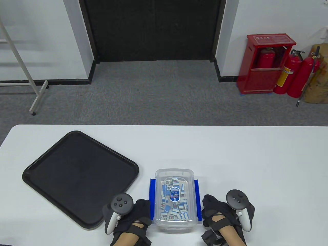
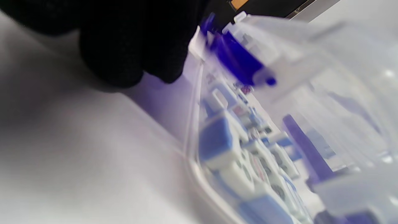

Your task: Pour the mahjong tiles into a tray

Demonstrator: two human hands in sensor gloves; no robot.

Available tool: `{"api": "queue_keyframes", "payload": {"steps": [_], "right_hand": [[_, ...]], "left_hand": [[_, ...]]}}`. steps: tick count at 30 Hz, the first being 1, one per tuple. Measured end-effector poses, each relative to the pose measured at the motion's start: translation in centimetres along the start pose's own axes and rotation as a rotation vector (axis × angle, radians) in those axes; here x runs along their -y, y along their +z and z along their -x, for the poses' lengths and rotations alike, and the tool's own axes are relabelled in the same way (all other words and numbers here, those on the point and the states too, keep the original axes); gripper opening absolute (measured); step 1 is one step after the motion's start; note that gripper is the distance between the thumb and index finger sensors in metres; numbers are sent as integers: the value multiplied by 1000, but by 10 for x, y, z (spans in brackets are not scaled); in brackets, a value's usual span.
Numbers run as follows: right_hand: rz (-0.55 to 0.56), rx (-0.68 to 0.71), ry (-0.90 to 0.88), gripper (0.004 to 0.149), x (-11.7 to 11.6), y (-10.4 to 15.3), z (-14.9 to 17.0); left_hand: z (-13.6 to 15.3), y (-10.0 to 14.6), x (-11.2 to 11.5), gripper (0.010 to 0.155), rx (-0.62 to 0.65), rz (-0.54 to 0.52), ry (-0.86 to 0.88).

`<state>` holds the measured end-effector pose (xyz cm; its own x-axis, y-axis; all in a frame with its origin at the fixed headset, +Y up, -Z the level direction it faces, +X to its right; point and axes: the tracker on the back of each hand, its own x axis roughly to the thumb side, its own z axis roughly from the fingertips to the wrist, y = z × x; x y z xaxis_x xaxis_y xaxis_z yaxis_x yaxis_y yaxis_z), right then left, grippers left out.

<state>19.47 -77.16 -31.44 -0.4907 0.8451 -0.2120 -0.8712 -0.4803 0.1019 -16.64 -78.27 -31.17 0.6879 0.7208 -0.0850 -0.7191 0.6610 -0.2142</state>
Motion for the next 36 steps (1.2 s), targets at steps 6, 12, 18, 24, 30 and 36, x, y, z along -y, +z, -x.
{"api": "queue_keyframes", "payload": {"steps": [6, 12, 18, 24, 30, 36], "right_hand": [[43, 152, 82, 56, 6, 5, -20], [-63, 184, 122, 61, -11, 8, -25], [-116, 173, 162, 70, -22, 7, -23], [-112, 197, 183, 71, -28, 8, -25], [-99, 224, 201, 71, -28, 9, -28], [-70, 252, 172, 71, -21, 13, -37]], "left_hand": [[-9, 6, -11, 63, 90, -80, -55], [-23, 13, -2, 65, 161, -51, -84], [-27, 14, 12, 68, 161, 36, -112], [-28, 13, 16, 70, 172, 55, -98], [-30, 13, 16, 70, 187, 56, -95], [-38, 17, 12, 72, 232, 36, -63]]}}
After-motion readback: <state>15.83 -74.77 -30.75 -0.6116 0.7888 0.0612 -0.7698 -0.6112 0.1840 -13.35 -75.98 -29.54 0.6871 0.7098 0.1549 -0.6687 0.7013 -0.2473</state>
